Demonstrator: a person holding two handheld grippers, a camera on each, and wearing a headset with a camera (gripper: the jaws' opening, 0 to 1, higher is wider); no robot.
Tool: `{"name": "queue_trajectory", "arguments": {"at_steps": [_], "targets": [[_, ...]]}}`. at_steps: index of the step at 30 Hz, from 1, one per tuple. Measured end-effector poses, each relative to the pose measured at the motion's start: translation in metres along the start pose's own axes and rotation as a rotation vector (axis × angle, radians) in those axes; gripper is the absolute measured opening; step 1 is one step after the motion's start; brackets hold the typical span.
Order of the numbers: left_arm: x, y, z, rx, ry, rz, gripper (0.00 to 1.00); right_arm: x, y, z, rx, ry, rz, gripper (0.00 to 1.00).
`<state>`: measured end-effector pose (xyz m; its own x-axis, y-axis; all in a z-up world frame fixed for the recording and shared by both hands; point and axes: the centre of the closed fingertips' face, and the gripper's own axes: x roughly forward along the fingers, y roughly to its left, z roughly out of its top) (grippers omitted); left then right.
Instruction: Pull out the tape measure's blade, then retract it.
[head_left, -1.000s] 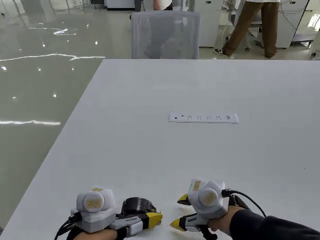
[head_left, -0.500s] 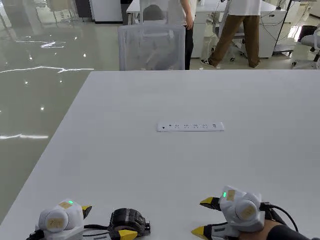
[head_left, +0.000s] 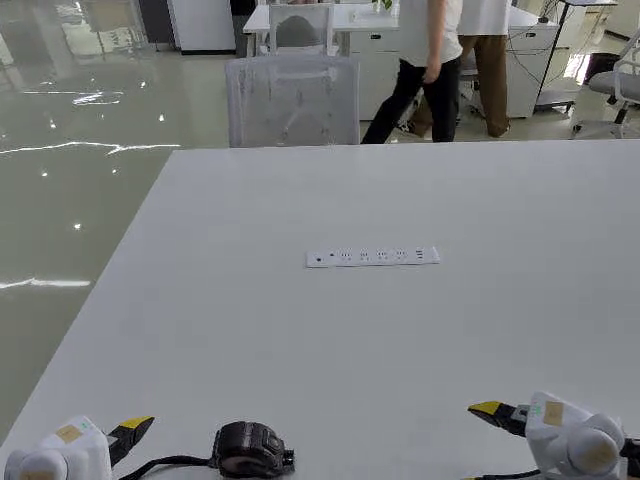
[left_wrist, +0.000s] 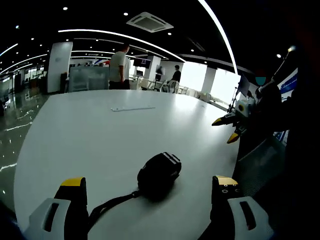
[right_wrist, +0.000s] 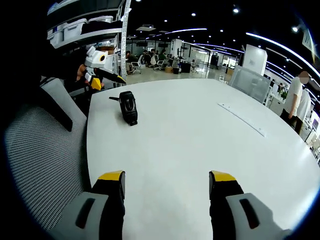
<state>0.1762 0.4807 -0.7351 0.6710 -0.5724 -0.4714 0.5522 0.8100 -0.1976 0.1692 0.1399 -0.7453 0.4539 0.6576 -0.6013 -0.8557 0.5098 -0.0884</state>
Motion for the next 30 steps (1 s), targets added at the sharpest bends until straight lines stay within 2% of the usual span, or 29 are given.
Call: {"name": "queue_trajectory", "arguments": {"at_steps": [2,4,7,9,11,13,14,16,22,30], "targets": [[-0.003,0.003,-0.004,0.022,0.015,0.004,1.0,-0.007,-0.005,-0.008,0.027,0.004,-0.026,0.67],[-0.007,0.006,-0.002,0.002,-0.003,0.008,1.0,-0.014,-0.01,-0.017,0.054,0.006,-0.05,0.7],[-0.009,0.007,-0.006,0.004,-0.004,0.01,1.0,-0.024,-0.012,-0.026,0.09,0.0,-0.065,0.77],[-0.012,0.005,-0.015,0.013,0.016,0.003,1.0,-0.03,-0.011,-0.034,0.103,0.01,-0.069,0.83],[-0.016,0.009,-0.024,0.038,0.04,0.023,1.0,-0.036,-0.009,-0.042,0.106,0.029,-0.075,0.87],[-0.021,0.009,-0.021,0.029,0.005,0.026,1.0,-0.043,-0.007,-0.048,0.11,0.047,-0.082,0.89],[-0.023,0.01,-0.021,0.007,0.007,0.03,1.0,-0.046,-0.006,-0.05,0.112,0.053,-0.085,0.9],[-0.026,0.01,-0.022,0.011,0.012,0.034,1.0,-0.053,-0.007,-0.056,0.131,0.056,-0.1,0.93],[-0.031,-0.001,-0.024,0.071,0.022,0.016,1.0,-0.068,-0.011,-0.063,0.165,0.051,-0.13,0.99],[-0.031,-0.003,-0.024,0.052,0.015,0.014,1.0,-0.074,-0.012,-0.063,0.157,0.058,-0.13,1.0]]}}
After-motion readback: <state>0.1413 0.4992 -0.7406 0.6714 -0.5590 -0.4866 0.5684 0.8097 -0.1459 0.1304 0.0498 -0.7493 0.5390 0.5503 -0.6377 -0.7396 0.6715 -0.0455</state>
